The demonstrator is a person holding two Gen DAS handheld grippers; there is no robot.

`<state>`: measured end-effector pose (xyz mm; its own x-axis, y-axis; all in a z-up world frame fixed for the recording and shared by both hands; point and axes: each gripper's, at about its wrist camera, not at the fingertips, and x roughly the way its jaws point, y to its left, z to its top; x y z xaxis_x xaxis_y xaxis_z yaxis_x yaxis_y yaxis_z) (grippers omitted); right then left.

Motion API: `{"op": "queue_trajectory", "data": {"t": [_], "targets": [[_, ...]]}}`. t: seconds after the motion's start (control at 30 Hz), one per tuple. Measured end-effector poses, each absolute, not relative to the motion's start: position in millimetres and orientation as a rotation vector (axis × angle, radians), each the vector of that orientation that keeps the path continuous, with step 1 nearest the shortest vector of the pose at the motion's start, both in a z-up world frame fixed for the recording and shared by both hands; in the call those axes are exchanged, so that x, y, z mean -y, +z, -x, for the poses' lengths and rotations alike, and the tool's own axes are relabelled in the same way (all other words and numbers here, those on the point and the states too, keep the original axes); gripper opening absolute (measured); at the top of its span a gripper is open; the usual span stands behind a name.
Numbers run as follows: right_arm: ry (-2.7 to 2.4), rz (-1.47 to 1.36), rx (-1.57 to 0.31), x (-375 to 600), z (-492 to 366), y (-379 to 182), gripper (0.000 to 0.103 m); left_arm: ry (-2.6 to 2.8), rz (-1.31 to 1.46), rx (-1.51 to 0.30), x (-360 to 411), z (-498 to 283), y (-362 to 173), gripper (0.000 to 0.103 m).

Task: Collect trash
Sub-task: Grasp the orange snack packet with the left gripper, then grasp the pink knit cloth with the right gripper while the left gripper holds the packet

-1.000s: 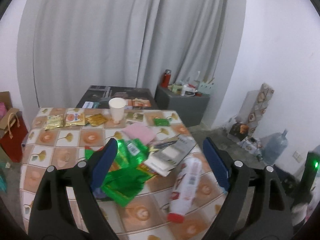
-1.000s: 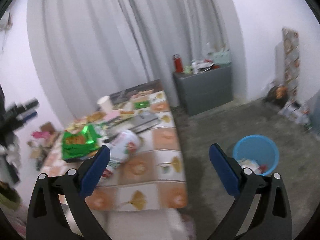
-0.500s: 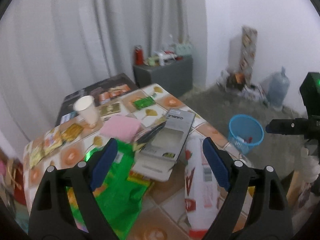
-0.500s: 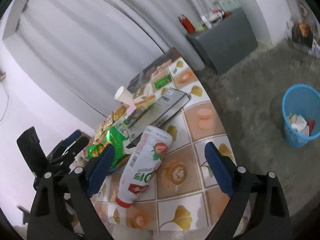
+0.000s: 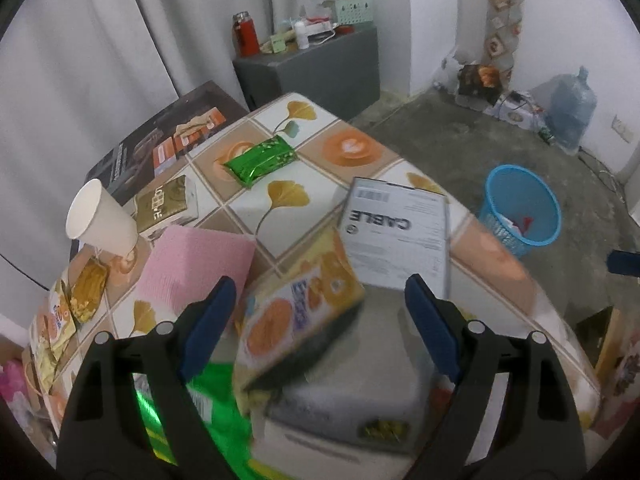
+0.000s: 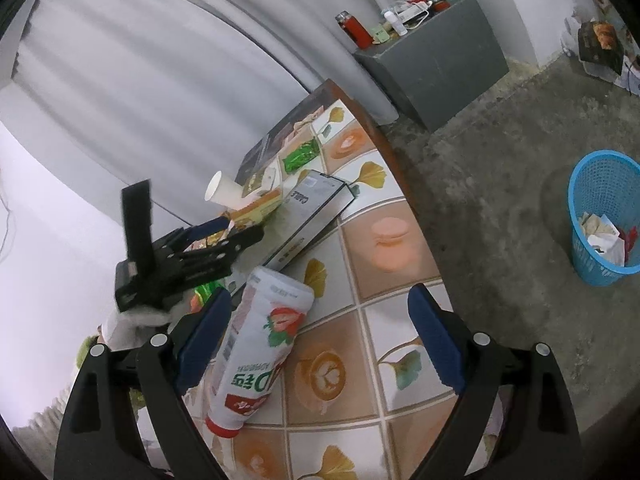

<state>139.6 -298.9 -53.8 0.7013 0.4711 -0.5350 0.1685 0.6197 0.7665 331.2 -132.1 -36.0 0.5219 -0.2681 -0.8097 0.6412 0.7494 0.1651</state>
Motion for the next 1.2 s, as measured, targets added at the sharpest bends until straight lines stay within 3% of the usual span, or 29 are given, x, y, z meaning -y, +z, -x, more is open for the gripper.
{"op": "queue_trajectory", "data": {"t": [0.4, 0.6, 0.83, 1.03, 1.2], "targets": [[0.187, -0.900, -0.814, 304, -144, -58, 0.085, -0.552, -0.545, -0.835, 134, -343, -42, 0.011], [0.208, -0.814, -0.774, 305, -159, -34, 0.085, -0.489, -0.587, -0.700, 122, -336, -20, 0.005], [0.364, -0.530, -0.718, 280, -232, 28, 0.085, -0.391, -0.364, -0.637, 49, -334, 34, 0.005], [0.555, -0.329, -0.809, 219, -337, 39, 0.093, -0.353, -0.094, -0.713, -27, -340, 45, 0.005], [0.623, -0.150, -0.992, 143, -417, 5, 0.094, -0.339, -0.003, -0.760, -57, -341, 31, 0.005]]}}
